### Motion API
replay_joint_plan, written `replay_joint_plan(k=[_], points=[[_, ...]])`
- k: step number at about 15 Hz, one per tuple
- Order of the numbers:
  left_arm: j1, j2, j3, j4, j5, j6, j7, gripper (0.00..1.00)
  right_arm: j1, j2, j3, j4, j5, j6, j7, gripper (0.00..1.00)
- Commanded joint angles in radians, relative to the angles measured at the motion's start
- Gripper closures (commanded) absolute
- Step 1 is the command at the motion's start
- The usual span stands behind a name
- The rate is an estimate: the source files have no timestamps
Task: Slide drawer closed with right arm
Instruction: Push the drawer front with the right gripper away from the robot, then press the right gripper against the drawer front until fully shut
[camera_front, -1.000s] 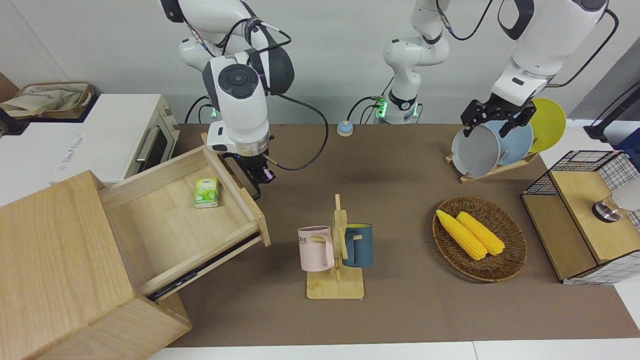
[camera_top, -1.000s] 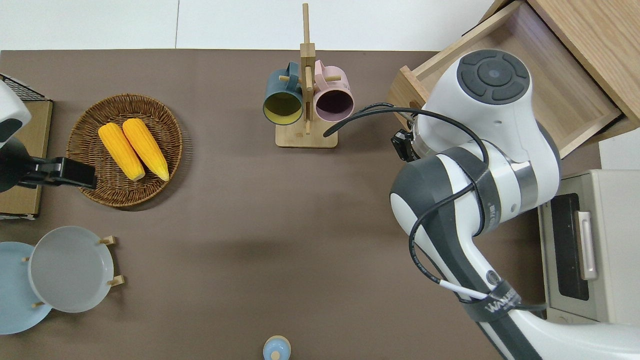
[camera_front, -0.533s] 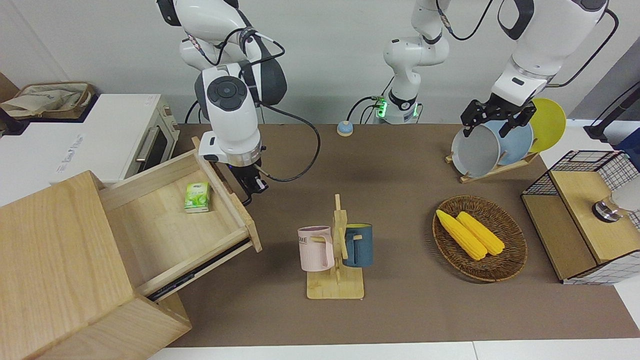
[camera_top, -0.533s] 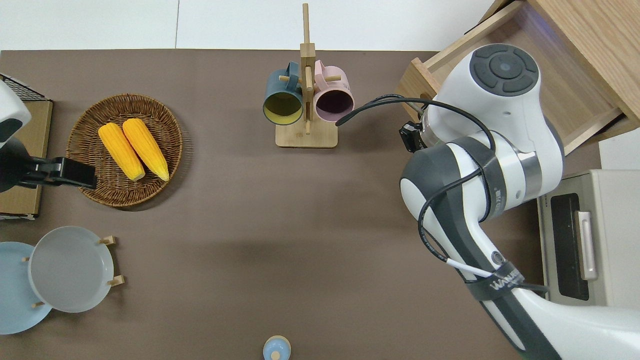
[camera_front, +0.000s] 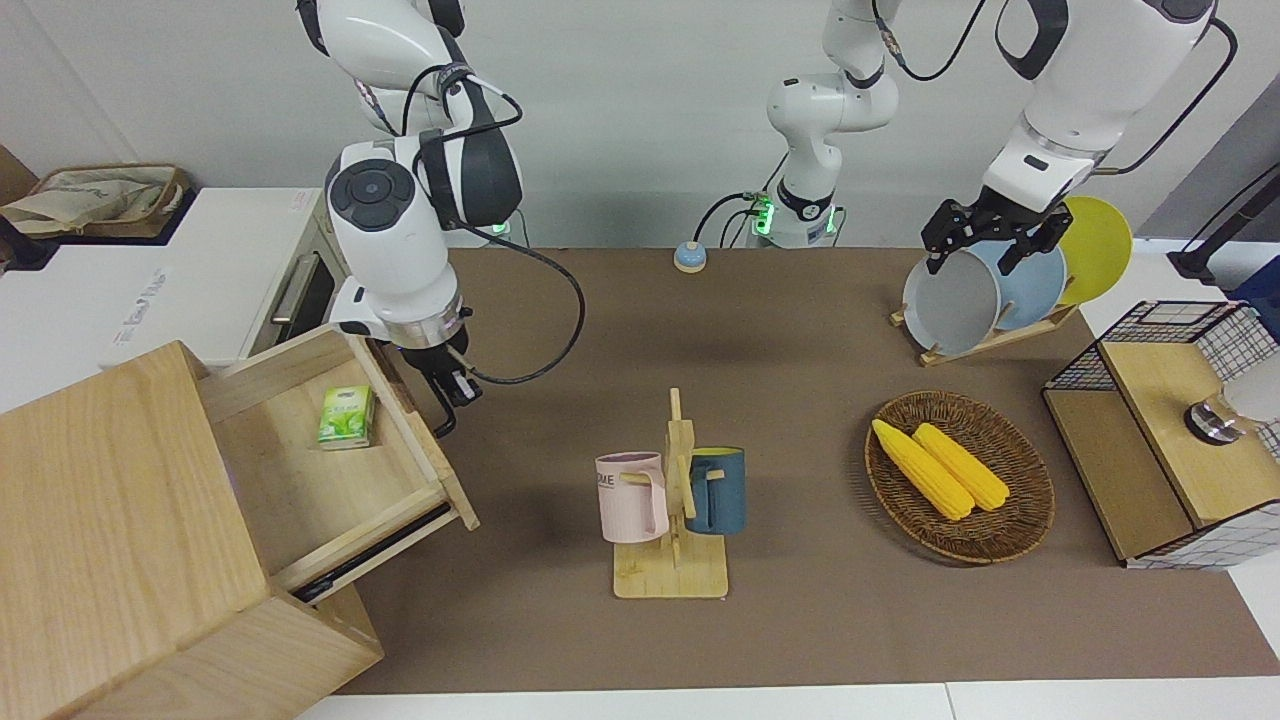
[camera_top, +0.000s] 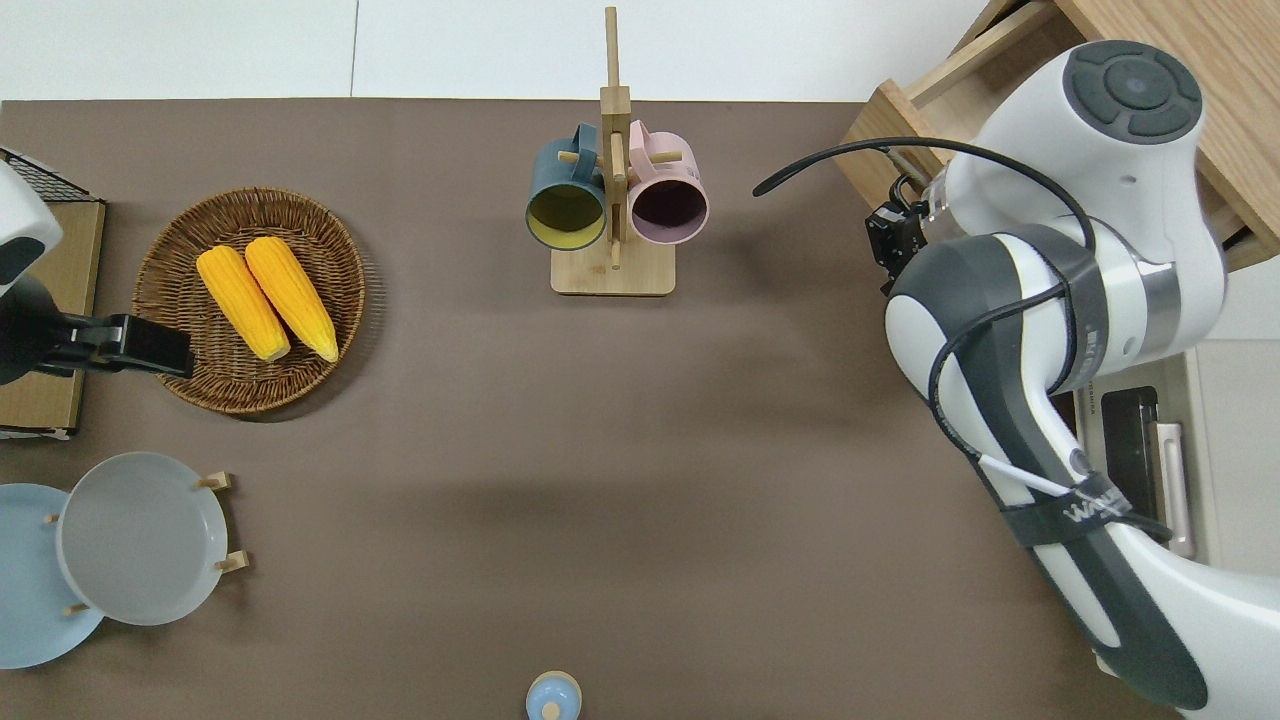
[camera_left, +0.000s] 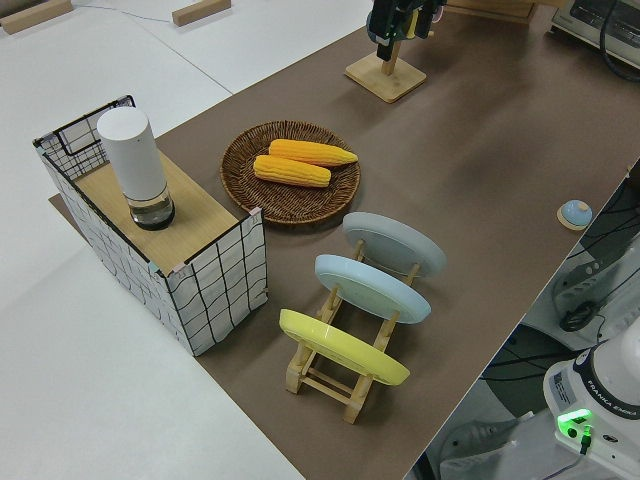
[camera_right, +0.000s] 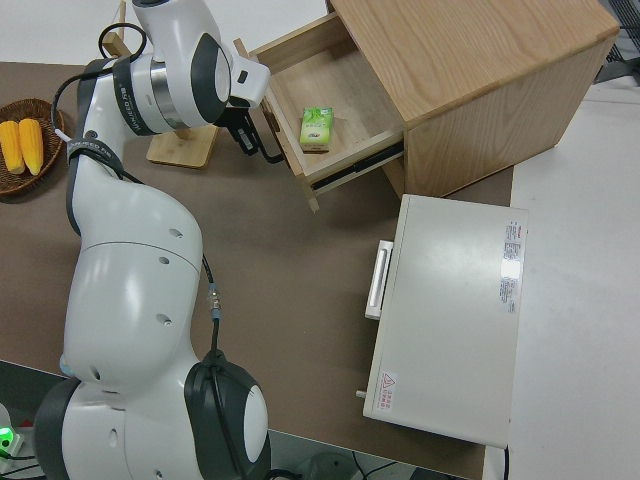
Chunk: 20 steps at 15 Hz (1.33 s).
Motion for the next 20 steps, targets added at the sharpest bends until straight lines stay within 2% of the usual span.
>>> replay_joint_plan(k=[1, 5, 9, 13, 18, 20], points=[[-0.007, -0.004, 0.0, 0.01, 0.018, -0.018, -0.01, 0.01, -0.056, 0.04, 0.015, 0.049, -0.011, 0.006, -0.093, 1.0], [-0.007, -0.004, 0.0, 0.01, 0.018, -0.018, -0.01, 0.01, -0.102, 0.057, 0.016, 0.081, -0.009, 0.006, -0.129, 1.0], [-0.007, -0.004, 0.0, 0.01, 0.018, -0.018, -0.01, 0.01, -0.148, 0.082, 0.016, 0.106, -0.011, 0.004, -0.216, 1.0], [-0.007, -0.004, 0.0, 0.009, 0.018, -0.018, -0.01, 0.01, -0.182, 0.105, 0.019, 0.146, -0.009, 0.004, -0.217, 1.0], [-0.007, -0.003, 0.0, 0.01, 0.018, -0.018, -0.01, 0.01, -0.214, 0.123, 0.029, 0.152, -0.003, 0.004, -0.263, 1.0], [-0.007, -0.004, 0.0, 0.01, 0.018, -0.018, -0.01, 0.01, -0.225, 0.134, 0.032, 0.173, -0.003, -0.005, -0.271, 1.0]])
